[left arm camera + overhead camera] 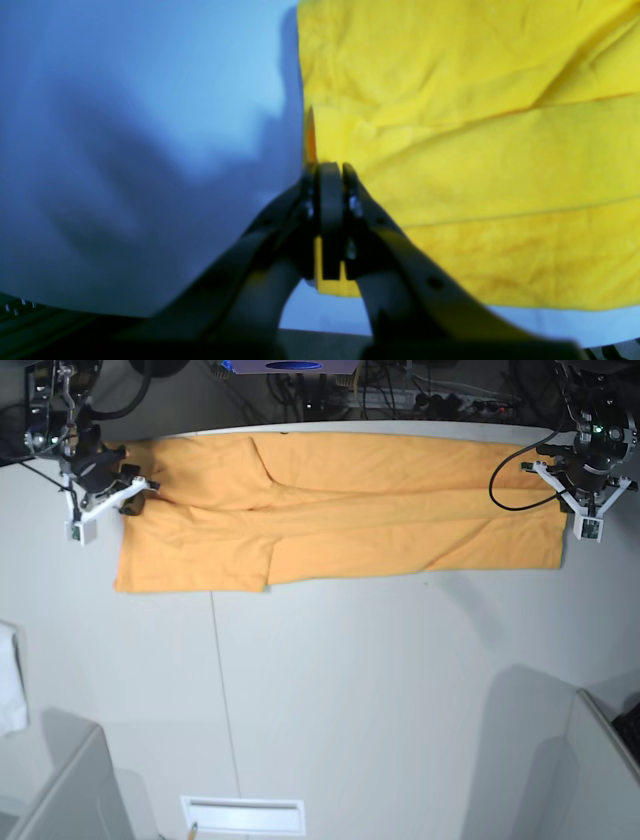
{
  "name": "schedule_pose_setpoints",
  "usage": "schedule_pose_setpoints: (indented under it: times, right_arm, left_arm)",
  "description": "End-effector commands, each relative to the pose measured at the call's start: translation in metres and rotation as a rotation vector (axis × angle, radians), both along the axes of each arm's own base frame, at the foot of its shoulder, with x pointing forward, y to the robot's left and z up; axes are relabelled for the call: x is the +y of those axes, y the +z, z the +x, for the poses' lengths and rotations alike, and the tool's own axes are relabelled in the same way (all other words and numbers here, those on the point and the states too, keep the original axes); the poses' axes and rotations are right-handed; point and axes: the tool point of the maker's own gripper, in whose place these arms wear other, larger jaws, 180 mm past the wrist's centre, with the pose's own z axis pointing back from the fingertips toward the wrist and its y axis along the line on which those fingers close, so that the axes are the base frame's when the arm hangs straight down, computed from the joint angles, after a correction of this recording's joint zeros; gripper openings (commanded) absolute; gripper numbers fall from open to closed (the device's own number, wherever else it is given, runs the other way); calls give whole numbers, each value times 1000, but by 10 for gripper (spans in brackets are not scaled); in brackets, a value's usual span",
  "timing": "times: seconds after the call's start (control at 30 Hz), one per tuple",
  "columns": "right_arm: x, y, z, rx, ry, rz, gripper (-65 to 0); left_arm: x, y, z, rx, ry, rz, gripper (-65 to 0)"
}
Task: Fold the T-shirt properly
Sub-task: 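Carry the hem with both grippers onto the collar edge, then lower the hem onto the collar edge and open both grippers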
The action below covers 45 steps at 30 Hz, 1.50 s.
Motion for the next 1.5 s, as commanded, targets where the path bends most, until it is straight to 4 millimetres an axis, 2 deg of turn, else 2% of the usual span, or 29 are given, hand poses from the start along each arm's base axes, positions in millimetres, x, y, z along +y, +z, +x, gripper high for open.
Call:
schedule_pose_setpoints:
  times: [0.0,0.13,0.43,0.5,0.6,0.67,0.73,0.83,0.9,0.97,1.0,1.03,1.07,1.2,1.37,1.47]
  right_arm:
    - [-7,6,6,-27,-1,-20,-650]
    - [-18,-7,-1,12,-10,-100,-650]
    - [-14,-14,-9,30,-24,-141,-650]
    - [-14,-12,-7,23,-20,-144,-650]
    - [-13,-3,-3,-3,-15,-151,-525]
    - [-25,8,-2,-31,-46,-170,-456]
    - [-34,24,3,-75,-69,-194,-414]
    - [-44,39,8,-116,-90,-219,-408]
    - [-45,42,9,-123,-82,-227,-410]
    - [-41,42,11,-133,-70,-220,-441]
    - [-30,41,13,-136,-20,-208,-491]
    - [-16,38,14,-139,58,-195,-567]
    - [-5,36,15,-146,115,-183,-650]
    - [8,28,19,-143,130,-144,-650]
    - [-3,2,17,-76,87,-121,-650]
    - [-10,-20,15,-19,58,-102,-650]
  left_arm:
    - [5,8,3,-20,-2,25,-650]
    - [5,8,4,-21,-1,23,-650]
    - [5,8,3,-18,0,23,-650]
    - [5,7,3,-17,0,23,-522]
    - [5,7,1,-13,1,24,-339]
    - [11,10,1,-20,16,31,-263]
    - [26,18,-4,-49,78,44,-222]
    - [42,33,-7,-111,165,56,-230]
    - [43,33,-8,-137,207,37,-268]
    - [34,28,-6,-146,214,7,-380]
    - [27,24,-4,-148,211,-13,-472]
    - [21,21,-1,-154,211,-31,-591]
    - [17,20,3,-162,209,-43,-650]
    - [13,2,10,-158,252,-102,-650]
    - [15,-38,-2,-75,310,-178,-650]
    - [16,-53,-4,-60,334,-202,-650]
